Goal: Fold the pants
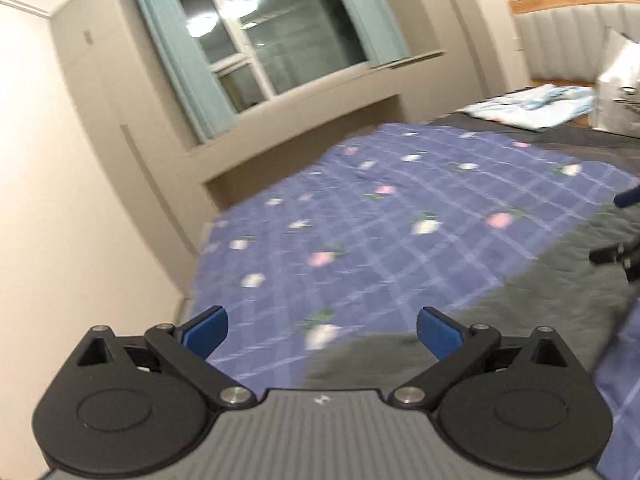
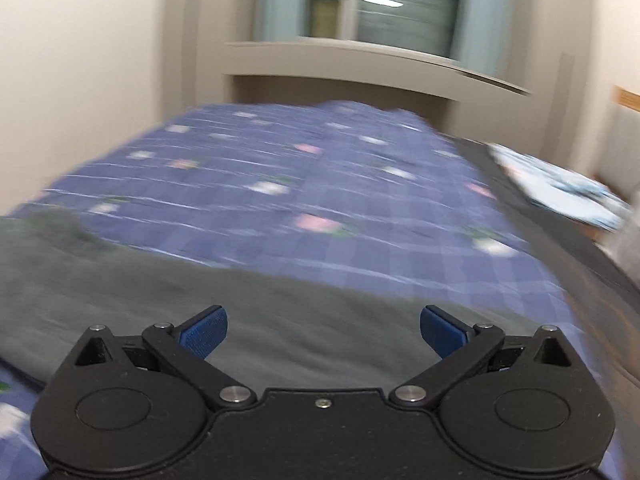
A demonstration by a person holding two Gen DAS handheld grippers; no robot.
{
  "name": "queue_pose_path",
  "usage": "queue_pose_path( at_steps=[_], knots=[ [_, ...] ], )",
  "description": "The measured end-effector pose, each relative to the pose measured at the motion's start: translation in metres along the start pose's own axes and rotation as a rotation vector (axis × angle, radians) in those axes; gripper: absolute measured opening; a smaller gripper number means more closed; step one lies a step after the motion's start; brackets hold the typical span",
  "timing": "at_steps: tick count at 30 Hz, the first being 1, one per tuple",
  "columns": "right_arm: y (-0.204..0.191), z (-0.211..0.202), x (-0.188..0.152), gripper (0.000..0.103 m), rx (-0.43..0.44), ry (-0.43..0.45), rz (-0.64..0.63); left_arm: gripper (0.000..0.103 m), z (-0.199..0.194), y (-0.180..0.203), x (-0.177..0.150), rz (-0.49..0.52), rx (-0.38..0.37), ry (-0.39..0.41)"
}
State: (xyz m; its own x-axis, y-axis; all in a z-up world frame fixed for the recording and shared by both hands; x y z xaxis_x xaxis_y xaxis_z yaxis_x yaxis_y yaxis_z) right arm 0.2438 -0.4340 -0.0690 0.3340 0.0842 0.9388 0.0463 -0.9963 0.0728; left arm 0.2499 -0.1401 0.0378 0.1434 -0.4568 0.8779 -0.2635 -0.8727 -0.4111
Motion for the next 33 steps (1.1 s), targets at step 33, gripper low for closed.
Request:
queue_pose_path(
  at_steps=[33],
  knots=[
    [-0.275, 0.192, 0.033, 0.102, 0.409, -0.006, -0.211, 0.103, 0.061, -0.091, -0.189, -0.310, 0.156, -0.360]
  ],
)
Point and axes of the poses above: each gripper's, at about its wrist camera, not at the fingertips, and z roughly the way its jaws point, y to its right, x to its top, the point moved 7 cm from there along z, roughly the way its jaws point, and after that the axes turned 15 degrees about y, right-handed, at the moved point
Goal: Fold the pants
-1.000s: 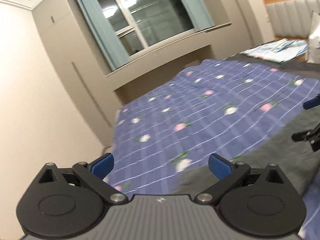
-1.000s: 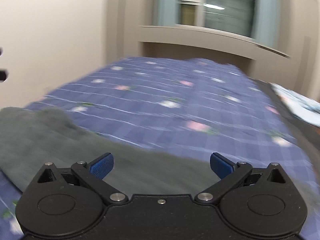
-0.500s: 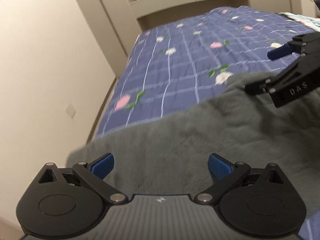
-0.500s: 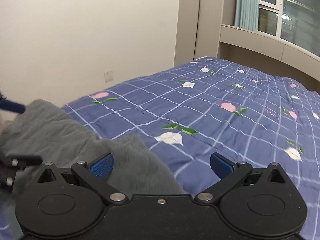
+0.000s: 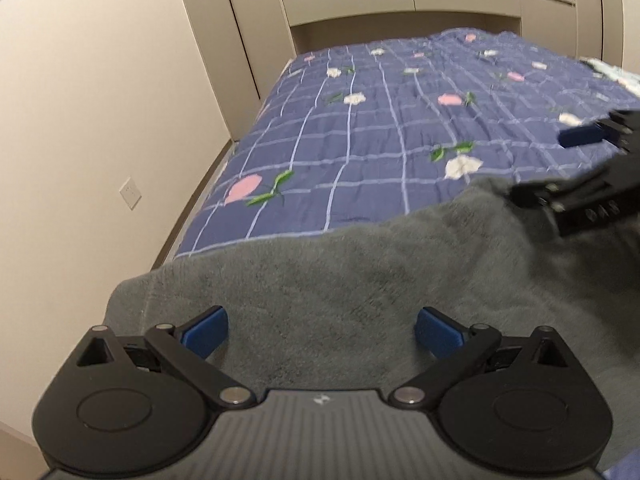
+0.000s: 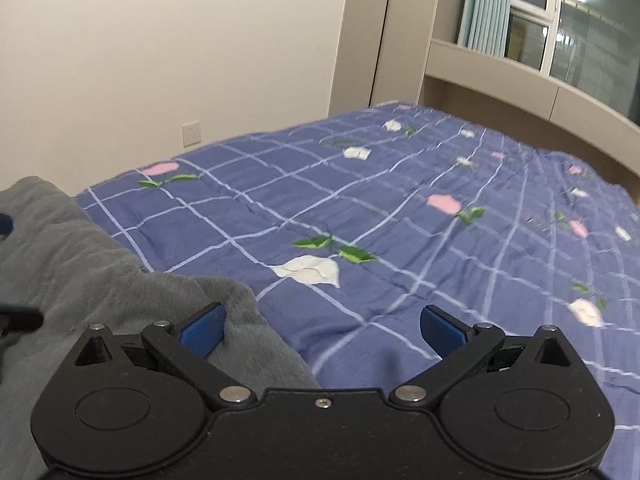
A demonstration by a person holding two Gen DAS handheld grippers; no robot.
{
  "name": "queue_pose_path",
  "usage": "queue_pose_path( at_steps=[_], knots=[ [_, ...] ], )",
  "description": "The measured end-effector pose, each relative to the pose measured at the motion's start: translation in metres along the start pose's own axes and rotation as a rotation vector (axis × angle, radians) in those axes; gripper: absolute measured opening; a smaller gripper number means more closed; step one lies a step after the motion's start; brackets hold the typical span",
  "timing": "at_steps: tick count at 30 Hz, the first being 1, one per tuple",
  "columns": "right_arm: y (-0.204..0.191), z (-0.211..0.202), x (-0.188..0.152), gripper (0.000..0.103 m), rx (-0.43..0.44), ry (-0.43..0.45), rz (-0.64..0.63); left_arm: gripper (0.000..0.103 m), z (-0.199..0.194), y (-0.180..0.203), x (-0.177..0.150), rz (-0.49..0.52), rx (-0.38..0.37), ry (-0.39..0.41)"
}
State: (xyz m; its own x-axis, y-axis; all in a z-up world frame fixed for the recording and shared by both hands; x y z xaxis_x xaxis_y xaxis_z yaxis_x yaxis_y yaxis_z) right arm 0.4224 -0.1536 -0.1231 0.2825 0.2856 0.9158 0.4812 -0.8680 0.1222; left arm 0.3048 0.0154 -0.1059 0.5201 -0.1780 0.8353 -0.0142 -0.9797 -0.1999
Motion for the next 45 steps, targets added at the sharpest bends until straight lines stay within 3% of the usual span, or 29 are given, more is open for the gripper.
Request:
queue_pose_path(
  at_steps=[4, 8, 14, 21, 26, 32, 38, 45],
  knots=[
    [0.014, -0.032, -0.003, 0.102, -0.052, 0.015, -0.033, 0.103, -0.005, 0.015, 0.005, 0.006, -0.027, 0.010],
    [0.027, -0.034, -0.022, 0.102, -0.112, -0.034, -0.034, 0.102, -0.003, 0.031, 0.000, 0.059, -0.009, -0.016],
    [0.034, -0.070, -0.010, 0.102, -0.151, 0.031, -0.047, 0.103, -0.020, 0.039, 0.015, 0.007, -0.022, 0.008],
    [0.073, -0.194, -0.031, 0.103, -0.253, 0.104, 0.043, 0.103, -0.042, 0.092, 0.035, 0.034, -0.098, 0.072],
    [0.123, -0.291, -0.079, 0.103, -0.443, 0.061, 0.108, 0.103, -0.050, 0.150, 0.047, 0.029, -0.182, 0.101],
    [0.196, -0.369, -0.135, 0.103, -0.630, 0.049, 0.402, 0.103, -0.051, 0.225, 0.054, 0.072, -0.282, 0.111],
    [0.236, -0.381, -0.173, 0.103, -0.637, 0.060, 0.590, 0.103, -0.053, 0.279, 0.053, 0.099, -0.344, 0.107],
    [0.270, -0.363, -0.193, 0.103, -0.573, 0.087, 0.721, 0.103, -0.048, 0.302, 0.046, 0.138, -0.352, 0.087]
  ],
)
Point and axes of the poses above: each gripper's, at about its wrist camera, not at the fingertips, and z roughly the way its jaws point, y to its right, x to its top, the point moved 7 cm from there along z, roughly the way its jaws point, and after that the axes turned 15 degrees about y, right-handed, at the moved point
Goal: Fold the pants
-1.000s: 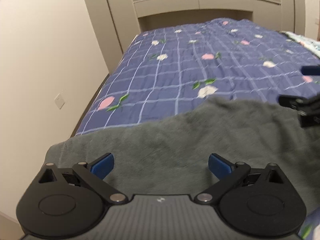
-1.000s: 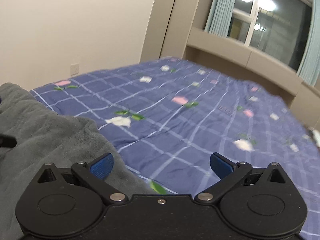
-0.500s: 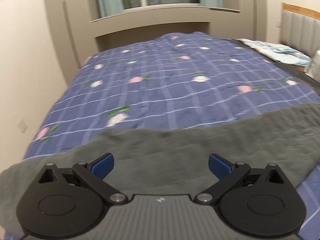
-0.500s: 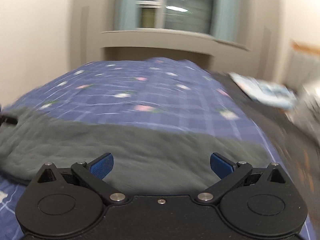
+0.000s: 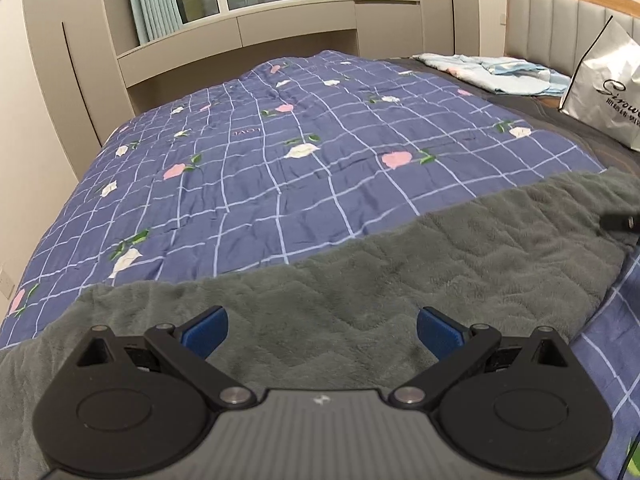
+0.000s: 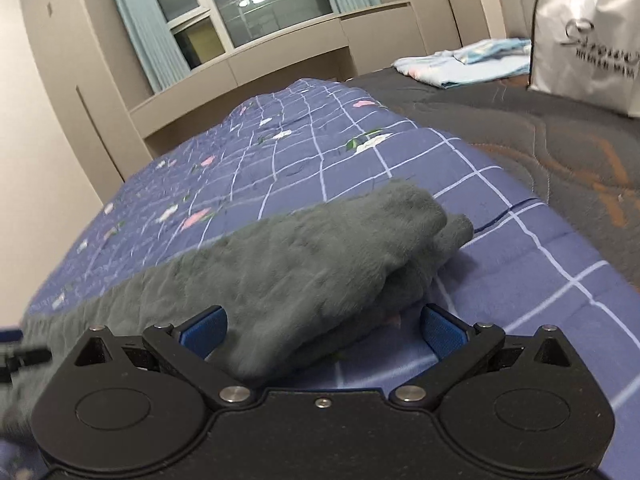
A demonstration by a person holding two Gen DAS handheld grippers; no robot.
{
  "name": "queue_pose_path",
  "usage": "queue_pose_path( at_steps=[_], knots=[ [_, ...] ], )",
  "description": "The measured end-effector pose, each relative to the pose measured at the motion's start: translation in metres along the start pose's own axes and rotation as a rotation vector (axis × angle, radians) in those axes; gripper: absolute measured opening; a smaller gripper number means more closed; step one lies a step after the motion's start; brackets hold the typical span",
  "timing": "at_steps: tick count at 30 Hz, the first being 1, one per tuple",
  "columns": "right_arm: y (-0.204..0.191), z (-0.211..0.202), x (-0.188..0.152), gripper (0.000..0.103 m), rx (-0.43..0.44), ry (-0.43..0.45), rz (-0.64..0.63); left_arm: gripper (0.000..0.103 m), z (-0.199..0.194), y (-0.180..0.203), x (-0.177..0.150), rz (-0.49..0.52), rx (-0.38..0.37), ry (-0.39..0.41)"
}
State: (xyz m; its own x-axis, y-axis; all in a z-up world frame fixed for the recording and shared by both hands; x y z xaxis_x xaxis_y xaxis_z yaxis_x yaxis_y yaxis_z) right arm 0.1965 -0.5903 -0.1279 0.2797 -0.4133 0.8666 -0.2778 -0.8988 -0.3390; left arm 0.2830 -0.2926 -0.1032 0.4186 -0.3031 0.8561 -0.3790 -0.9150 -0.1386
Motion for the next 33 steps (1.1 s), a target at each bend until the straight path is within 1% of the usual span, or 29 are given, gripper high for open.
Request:
queue_pose_path(
  at_steps=[2, 4, 6, 8, 10, 12, 13, 15, 16, 17, 18, 20, 24, 27, 30, 33],
  knots=[
    [0.005, 0.010, 0.006, 0.102, 0.017, 0.009, 0.042, 0.103, 0.002, 0.001, -0.003, -0.002, 0.002, -0.014],
    [0.008, 0.017, 0.013, 0.095, 0.023, 0.030, 0.082, 0.103, 0.004, 0.002, -0.005, -0.005, 0.001, -0.023],
    [0.014, 0.021, 0.021, 0.087, 0.022, 0.065, 0.132, 0.103, 0.006, 0.001, -0.007, -0.004, 0.004, -0.029],
    [0.020, 0.020, 0.026, 0.081, 0.018, 0.105, 0.202, 0.103, 0.009, 0.000, -0.009, -0.003, 0.011, -0.042],
    [0.027, 0.021, 0.024, 0.075, 0.000, 0.108, 0.237, 0.103, 0.014, -0.001, -0.013, -0.003, 0.020, -0.065],
    [0.031, 0.021, 0.022, 0.065, -0.016, 0.110, 0.244, 0.103, 0.019, -0.002, -0.019, -0.011, 0.022, -0.090],
    [0.031, 0.020, 0.021, 0.062, -0.023, 0.112, 0.247, 0.103, 0.020, -0.003, -0.022, -0.023, 0.023, -0.101],
    [0.032, 0.018, 0.023, 0.047, -0.042, 0.122, 0.244, 0.102, 0.022, -0.006, -0.025, -0.062, 0.017, -0.119],
    [0.032, 0.018, 0.024, 0.043, -0.045, 0.122, 0.237, 0.103, 0.022, -0.008, -0.025, -0.079, 0.015, -0.127],
    [0.028, 0.017, 0.026, 0.034, -0.046, 0.124, 0.217, 0.103, 0.022, -0.010, -0.025, -0.090, 0.014, -0.137],
    [0.025, 0.016, 0.027, 0.030, -0.048, 0.127, 0.193, 0.103, 0.021, -0.012, -0.024, -0.098, 0.014, -0.142],
    [0.014, 0.011, 0.032, 0.026, -0.054, 0.141, 0.131, 0.103, 0.014, -0.019, -0.019, -0.119, 0.015, -0.136],
    [-0.018, -0.002, 0.053, 0.024, -0.048, 0.195, 0.015, 0.103, -0.004, -0.038, -0.003, -0.182, 0.031, -0.091],
    [-0.050, -0.016, 0.070, 0.023, -0.022, 0.243, -0.080, 0.103, -0.022, -0.059, 0.009, -0.269, 0.037, -0.051],
    [-0.093, -0.032, 0.083, 0.022, 0.040, 0.292, -0.167, 0.103, -0.043, -0.083, 0.019, -0.372, 0.039, -0.015],
    [-0.144, -0.047, 0.088, 0.021, 0.126, 0.329, -0.254, 0.103, -0.064, -0.108, 0.026, -0.451, 0.052, 0.021]
  ],
)
Point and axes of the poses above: each gripper's, at about its wrist camera, not at the fingertips, and z roughly the way its jaws point, y to its right, x to its top, the point moved 7 cm from there along z, roughly the way its jaws point, and after that the axes turned 15 degrees about y, right-handed, at the moved point
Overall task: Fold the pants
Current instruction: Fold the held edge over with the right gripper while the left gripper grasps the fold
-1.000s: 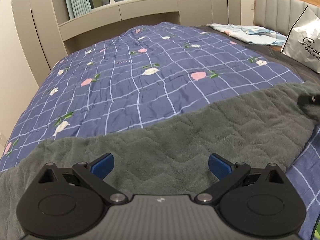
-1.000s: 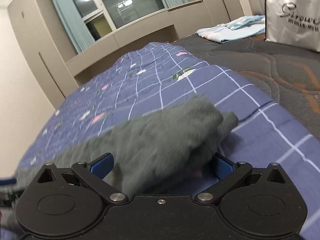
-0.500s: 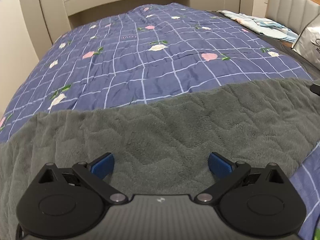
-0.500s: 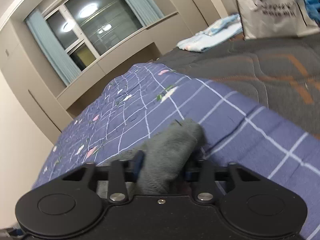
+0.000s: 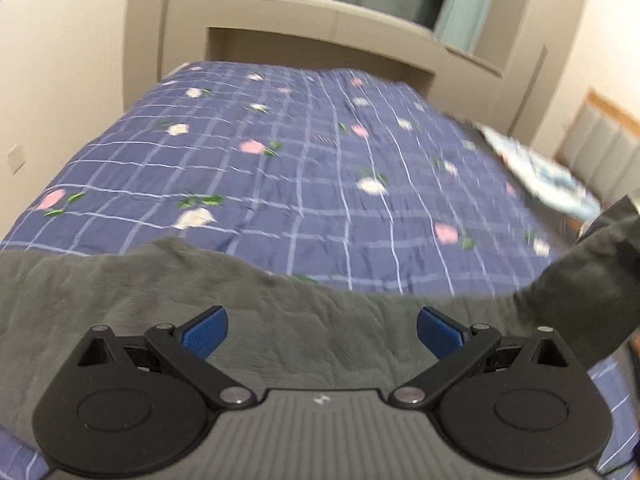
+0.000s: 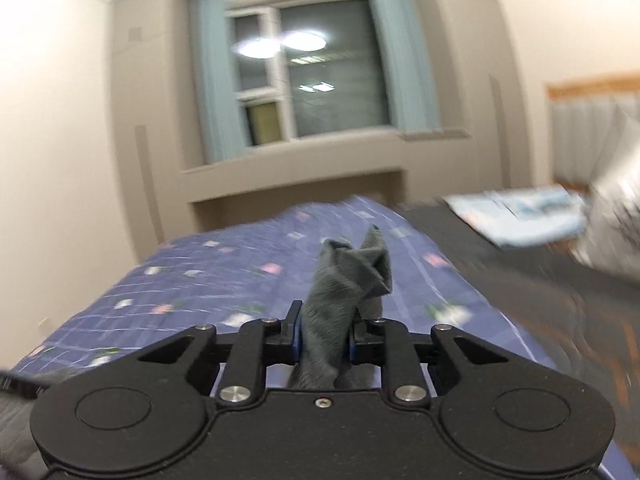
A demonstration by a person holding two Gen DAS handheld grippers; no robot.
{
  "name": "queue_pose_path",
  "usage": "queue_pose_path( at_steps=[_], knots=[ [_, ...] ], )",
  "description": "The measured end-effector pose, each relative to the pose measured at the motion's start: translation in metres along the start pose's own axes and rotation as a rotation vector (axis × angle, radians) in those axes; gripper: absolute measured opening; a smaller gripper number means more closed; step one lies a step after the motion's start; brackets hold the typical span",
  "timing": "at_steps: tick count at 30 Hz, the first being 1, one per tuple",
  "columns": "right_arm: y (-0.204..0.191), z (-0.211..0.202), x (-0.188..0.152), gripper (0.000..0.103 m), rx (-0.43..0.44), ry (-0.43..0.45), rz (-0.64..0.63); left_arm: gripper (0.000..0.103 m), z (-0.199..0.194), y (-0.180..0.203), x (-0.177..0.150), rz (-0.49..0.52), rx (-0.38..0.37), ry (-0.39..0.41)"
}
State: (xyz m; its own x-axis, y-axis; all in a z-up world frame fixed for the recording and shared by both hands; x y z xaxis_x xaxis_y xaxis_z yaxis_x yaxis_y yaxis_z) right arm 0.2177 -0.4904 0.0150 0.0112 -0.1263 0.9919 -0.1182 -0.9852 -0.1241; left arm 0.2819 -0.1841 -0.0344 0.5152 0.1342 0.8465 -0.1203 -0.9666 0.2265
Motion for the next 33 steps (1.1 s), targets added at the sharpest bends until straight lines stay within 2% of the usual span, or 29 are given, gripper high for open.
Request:
queue_pose_path(
  at_steps=[4, 6, 11, 14, 18, 25, 28, 30, 31, 33],
  knots=[
    [-0.069, -0.008, 0.011, 0.018, 0.119, 0.023, -0.096, 0.103, -0.023, -0.028, 0.017, -0.039, 0.023, 0.041],
    [-0.101, -0.012, 0.006, 0.013, 0.164, 0.010, -0.134, 0.103, -0.031, -0.040, 0.021, -0.053, 0.036, 0.057],
    [-0.171, -0.022, -0.035, 0.011, 0.271, -0.075, -0.208, 0.103, -0.040, -0.064, 0.021, -0.106, 0.025, 0.067],
    [-0.203, -0.025, -0.068, 0.010, 0.304, -0.129, -0.255, 0.103, -0.037, -0.073, 0.011, -0.135, 0.016, 0.043],
    [-0.226, -0.023, -0.108, 0.009, 0.311, -0.203, -0.274, 0.103, -0.026, -0.076, -0.006, -0.148, 0.002, 0.000],
    [-0.230, -0.023, -0.155, 0.010, 0.307, -0.321, -0.235, 0.102, -0.004, -0.069, -0.032, -0.171, -0.029, -0.076],
    [-0.229, -0.025, -0.156, 0.026, 0.347, -0.334, -0.197, 0.102, 0.002, -0.064, -0.038, -0.161, -0.039, -0.095],
    [-0.228, -0.030, -0.153, 0.042, 0.388, -0.334, -0.165, 0.102, 0.004, -0.061, -0.039, -0.155, -0.047, -0.103],
    [-0.227, -0.033, -0.150, 0.045, 0.408, -0.330, -0.158, 0.102, 0.005, -0.059, -0.040, -0.153, -0.053, -0.105],
    [-0.226, -0.043, -0.144, 0.062, 0.433, -0.319, -0.161, 0.102, 0.007, -0.056, -0.041, -0.153, -0.068, -0.111]
  ],
)
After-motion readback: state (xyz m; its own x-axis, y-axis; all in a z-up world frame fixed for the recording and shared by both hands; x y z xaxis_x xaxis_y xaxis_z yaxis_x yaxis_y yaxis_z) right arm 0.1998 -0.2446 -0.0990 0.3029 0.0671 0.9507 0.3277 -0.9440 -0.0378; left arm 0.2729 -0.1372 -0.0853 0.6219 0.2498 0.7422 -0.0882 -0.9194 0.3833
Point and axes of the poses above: each gripper's, at about its wrist camera, not at the fingertips, and z roughly the way its jaws point, y to its right, x to its top, the point moved 7 cm from there along z, roughly the way its jaws point, and after that the axes turned 15 degrees about y, right-handed, at the moved point
